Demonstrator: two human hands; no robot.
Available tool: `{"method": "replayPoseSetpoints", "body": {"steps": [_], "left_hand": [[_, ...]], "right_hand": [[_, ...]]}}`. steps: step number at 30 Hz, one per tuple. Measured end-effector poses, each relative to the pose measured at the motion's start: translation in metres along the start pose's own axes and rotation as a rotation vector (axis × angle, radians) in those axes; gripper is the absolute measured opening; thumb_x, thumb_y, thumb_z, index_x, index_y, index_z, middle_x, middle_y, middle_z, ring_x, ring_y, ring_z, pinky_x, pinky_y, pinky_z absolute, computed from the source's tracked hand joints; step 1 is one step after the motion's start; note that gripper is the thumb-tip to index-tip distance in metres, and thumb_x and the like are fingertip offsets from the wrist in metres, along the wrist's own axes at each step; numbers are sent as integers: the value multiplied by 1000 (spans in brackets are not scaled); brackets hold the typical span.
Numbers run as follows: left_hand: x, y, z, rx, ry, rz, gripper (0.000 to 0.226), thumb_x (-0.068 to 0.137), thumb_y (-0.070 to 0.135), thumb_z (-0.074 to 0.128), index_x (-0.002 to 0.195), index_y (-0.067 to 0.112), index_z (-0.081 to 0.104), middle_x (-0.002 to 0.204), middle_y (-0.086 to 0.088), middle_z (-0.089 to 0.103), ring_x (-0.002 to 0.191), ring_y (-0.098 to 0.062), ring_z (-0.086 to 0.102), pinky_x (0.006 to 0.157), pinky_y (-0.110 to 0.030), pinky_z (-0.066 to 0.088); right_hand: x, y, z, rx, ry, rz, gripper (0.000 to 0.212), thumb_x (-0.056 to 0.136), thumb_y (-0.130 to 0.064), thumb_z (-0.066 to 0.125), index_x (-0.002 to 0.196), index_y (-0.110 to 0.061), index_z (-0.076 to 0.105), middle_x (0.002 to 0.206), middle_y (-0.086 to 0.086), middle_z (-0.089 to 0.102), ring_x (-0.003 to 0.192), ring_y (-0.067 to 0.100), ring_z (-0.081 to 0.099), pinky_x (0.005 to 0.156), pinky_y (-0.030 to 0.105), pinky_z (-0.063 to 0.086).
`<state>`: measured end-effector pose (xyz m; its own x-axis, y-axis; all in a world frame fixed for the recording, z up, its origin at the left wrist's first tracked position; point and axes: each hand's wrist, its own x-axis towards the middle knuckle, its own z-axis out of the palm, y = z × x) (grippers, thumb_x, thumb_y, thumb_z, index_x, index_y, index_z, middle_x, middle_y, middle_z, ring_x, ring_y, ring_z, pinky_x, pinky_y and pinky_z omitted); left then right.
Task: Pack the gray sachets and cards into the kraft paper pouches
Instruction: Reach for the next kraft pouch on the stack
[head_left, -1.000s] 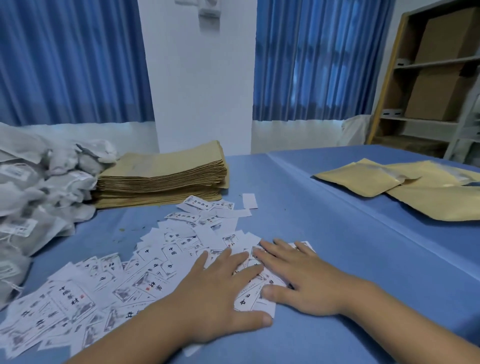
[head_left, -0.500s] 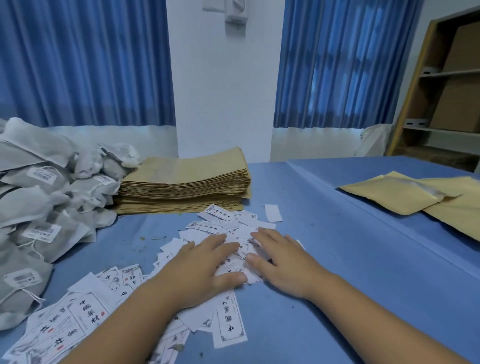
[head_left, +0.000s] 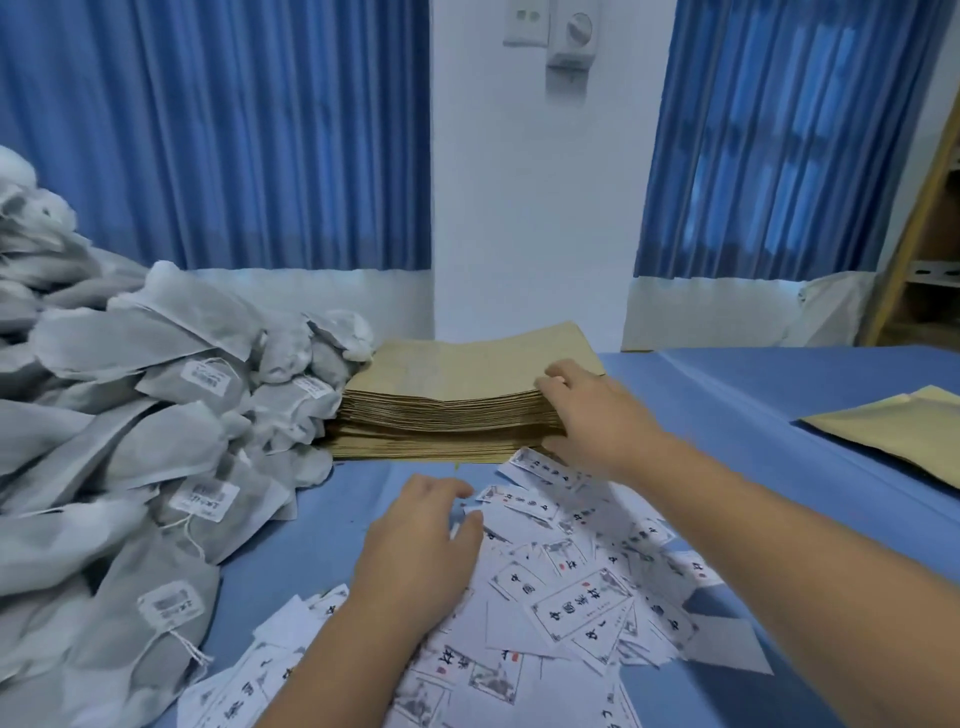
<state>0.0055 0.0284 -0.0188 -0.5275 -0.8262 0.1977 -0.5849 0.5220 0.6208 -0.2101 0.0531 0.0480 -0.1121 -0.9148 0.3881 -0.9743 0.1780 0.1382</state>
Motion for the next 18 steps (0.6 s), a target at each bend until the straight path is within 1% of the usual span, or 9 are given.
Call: {"method": "replayPoseSetpoints", "body": {"steps": [2, 4, 6, 8, 10, 12, 16, 17, 18], "left_hand": [[2, -2, 2, -7, 25, -12, 32, 97, 42, 44, 128, 36, 50, 135, 15, 40, 112, -17, 51, 98, -37, 44], [4, 0, 4, 2, 28, -21, 32, 97, 41, 43, 129, 37, 49, 135, 16, 39, 111, -16, 51, 99, -35, 42], [5, -1, 5, 9, 27, -16, 33, 98, 40, 42, 130, 37, 48, 135, 15, 39, 110, -15, 52, 100, -35, 41], [6, -1, 5, 10, 38, -7, 33, 98, 40, 43, 130, 36, 47, 134, 14, 39, 108, -16, 53, 99, -36, 43], [6, -2, 5, -6, 52, -2, 33, 98, 39, 42, 130, 37, 46, 134, 16, 38, 108, -16, 53, 95, -35, 46], [5, -1, 4, -18, 79, 16, 33, 98, 38, 42, 130, 37, 46, 135, 18, 37, 105, -13, 53, 92, -33, 46], [6, 7, 3, -190, 147, 28, 29, 97, 37, 46, 126, 39, 51, 130, 23, 43, 89, 20, 47, 77, -15, 36], [7, 11, 2, -319, 164, -10, 27, 96, 38, 49, 123, 37, 54, 126, 23, 49, 90, 22, 45, 76, -13, 35], [7, 15, 0, -495, 175, -72, 26, 95, 39, 53, 120, 35, 57, 122, 20, 56, 96, 18, 49, 80, -13, 39]], "right_hand": [[26, 1, 2, -28, -50, 3, 80, 84, -43, 65, 148, -18, 24, 158, 5, 14, 139, 27, 28, 108, 37, 28], [41, 9, 4, -102, -175, 52, 90, 86, -51, 61, 153, -23, 9, 161, 1, -3, 147, 25, 9, 116, 43, 14], [50, 16, 5, -182, -291, 113, 81, 88, -53, 56, 152, -28, 13, 161, 0, 4, 148, 26, 4, 117, 49, 8], [50, 20, 6, -205, -336, 125, 59, 92, -42, 53, 145, -31, 31, 154, -1, 28, 145, 26, 14, 115, 51, 10], [45, 19, 5, -241, -263, 81, 41, 95, -23, 49, 135, -32, 46, 135, -2, 49, 132, 23, 36, 110, 45, 25], [38, 17, 0, -335, -144, 13, 43, 91, -9, 44, 127, -31, 54, 114, -3, 56, 110, 21, 51, 95, 35, 35], [21, 4, -18, -406, 11, -94, 39, 86, -5, 43, 116, -25, 58, 82, -4, 47, 83, 24, 52, 76, 33, 35], [15, -4, -24, -401, 75, -124, 33, 87, -8, 46, 112, -25, 59, 75, -5, 42, 75, 24, 48, 68, 31, 30], [9, -14, -32, -406, 143, -156, 26, 85, -12, 53, 106, -24, 61, 69, -6, 41, 68, 24, 46, 63, 30, 25]]}}
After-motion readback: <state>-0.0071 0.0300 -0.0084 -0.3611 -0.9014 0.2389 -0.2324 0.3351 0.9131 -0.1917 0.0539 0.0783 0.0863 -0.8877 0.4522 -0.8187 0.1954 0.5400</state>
